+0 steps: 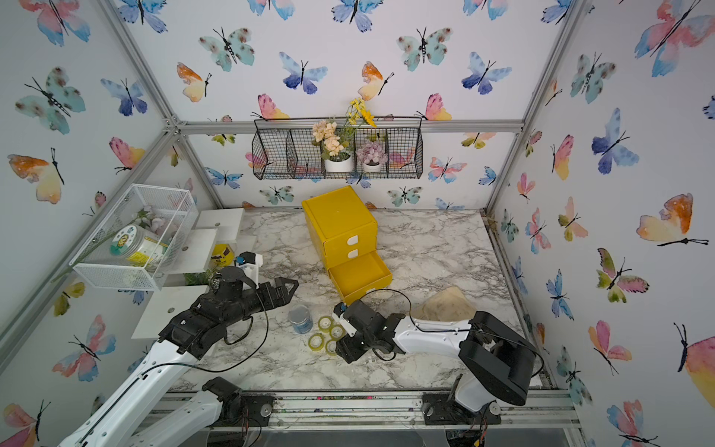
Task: Place the transparent tape into the drawer according to color
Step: Pick up the tape at the center of the board.
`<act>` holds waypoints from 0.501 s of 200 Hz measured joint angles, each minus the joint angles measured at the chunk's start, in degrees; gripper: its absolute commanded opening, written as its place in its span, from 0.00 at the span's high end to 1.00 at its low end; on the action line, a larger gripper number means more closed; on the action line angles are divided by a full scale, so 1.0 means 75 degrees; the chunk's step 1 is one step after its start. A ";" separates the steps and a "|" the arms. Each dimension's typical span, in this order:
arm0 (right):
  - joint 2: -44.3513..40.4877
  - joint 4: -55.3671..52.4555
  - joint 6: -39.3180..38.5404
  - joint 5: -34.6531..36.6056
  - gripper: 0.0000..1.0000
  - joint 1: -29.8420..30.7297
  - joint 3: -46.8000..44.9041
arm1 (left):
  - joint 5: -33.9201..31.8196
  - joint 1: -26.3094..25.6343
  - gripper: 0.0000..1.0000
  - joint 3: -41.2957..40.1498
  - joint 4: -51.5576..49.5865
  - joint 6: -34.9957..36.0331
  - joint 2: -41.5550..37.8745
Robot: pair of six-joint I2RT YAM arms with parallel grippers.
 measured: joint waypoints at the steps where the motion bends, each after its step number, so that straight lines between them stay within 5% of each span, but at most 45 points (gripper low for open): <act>1: 0.0017 -0.0017 -0.0003 0.0020 0.32 0.0015 0.0026 | 0.0000 0.0000 0.04 0.0000 0.0000 0.0000 0.0000; 100: 0.1393 -0.0726 -0.0434 0.0973 0.32 0.0851 0.1311 | -0.0207 0.0000 0.04 -0.0006 -0.0178 0.0000 -0.0006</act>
